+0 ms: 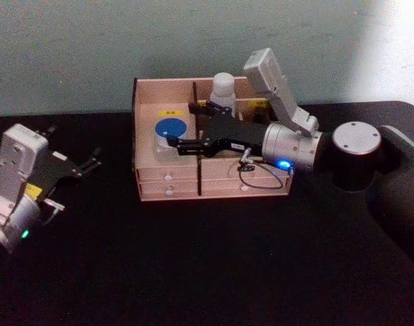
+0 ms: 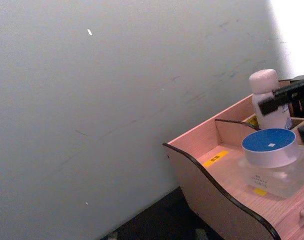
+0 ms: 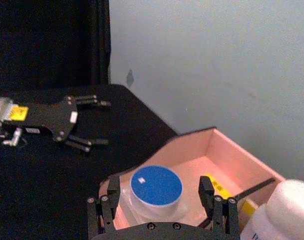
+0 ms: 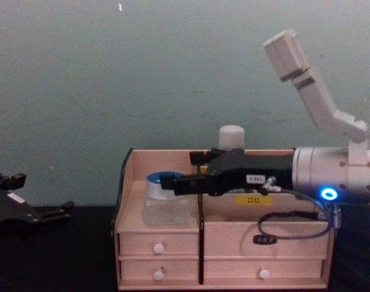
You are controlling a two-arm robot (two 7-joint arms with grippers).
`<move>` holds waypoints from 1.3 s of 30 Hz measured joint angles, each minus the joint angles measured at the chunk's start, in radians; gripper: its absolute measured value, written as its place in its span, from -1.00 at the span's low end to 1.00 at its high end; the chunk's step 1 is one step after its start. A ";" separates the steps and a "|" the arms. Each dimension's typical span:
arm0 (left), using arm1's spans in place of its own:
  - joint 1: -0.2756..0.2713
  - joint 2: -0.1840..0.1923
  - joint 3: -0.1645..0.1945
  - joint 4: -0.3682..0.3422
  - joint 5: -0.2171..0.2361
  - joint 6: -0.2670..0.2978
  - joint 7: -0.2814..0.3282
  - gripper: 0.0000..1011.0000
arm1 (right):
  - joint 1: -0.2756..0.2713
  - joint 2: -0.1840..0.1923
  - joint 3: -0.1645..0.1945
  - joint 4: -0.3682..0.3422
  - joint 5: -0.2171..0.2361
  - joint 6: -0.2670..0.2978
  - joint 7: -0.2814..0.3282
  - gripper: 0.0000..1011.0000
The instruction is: Pick up the facial cleanser and watermelon frost from the table and place them into the tiered storage box.
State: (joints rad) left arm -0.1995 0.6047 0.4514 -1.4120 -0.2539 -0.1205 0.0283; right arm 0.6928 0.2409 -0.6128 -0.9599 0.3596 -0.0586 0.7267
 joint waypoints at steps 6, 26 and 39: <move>0.000 0.000 0.000 0.000 0.000 0.000 0.000 0.98 | -0.057 0.044 0.020 -0.130 0.014 0.009 -0.024 0.98; 0.000 0.000 0.000 0.000 0.000 0.000 0.000 0.98 | -0.496 0.353 0.242 -0.612 0.121 -0.017 -0.198 0.98; 0.000 0.000 0.000 0.000 0.000 0.000 0.000 0.98 | -0.656 0.249 0.370 -0.662 -0.066 0.051 -0.675 0.98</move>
State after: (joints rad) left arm -0.1996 0.6047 0.4514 -1.4120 -0.2539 -0.1205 0.0283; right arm 0.0371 0.4899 -0.2423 -1.6221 0.2938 -0.0072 0.0514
